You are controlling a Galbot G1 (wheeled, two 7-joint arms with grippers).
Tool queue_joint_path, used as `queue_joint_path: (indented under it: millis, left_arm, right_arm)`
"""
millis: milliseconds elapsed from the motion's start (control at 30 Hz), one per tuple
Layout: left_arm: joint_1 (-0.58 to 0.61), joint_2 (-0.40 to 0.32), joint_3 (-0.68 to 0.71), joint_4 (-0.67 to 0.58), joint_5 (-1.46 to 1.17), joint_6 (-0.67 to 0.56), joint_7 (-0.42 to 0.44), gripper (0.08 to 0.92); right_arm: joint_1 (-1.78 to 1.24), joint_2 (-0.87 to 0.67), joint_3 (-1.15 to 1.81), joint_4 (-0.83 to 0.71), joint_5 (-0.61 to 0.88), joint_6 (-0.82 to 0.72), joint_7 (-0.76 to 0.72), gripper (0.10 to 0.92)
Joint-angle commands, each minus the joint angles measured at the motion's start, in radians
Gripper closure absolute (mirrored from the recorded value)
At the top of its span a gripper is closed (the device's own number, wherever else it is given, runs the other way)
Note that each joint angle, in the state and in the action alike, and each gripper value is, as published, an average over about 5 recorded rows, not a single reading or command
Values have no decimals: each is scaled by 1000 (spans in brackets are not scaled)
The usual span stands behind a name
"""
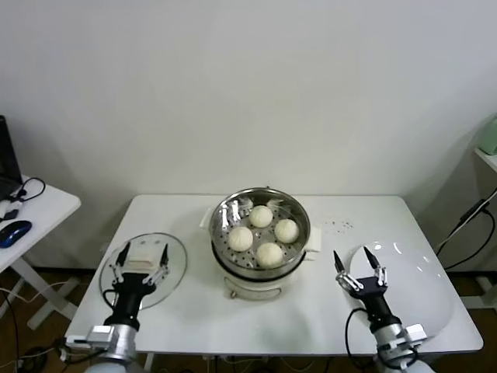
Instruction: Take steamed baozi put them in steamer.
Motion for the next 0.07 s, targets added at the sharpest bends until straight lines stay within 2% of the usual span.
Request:
queue_joint_path:
  millis: [33, 67]
  left_arm:
    - [-1, -3, -12, 8, -2, -1, 22, 177]
    - [0, -4, -12, 9, -1, -2, 22, 177]
  right_arm:
    - [-38, 32, 13, 7, -7, 13, 3, 203]
    - [-38, 32, 12, 8, -6, 12, 3, 203]
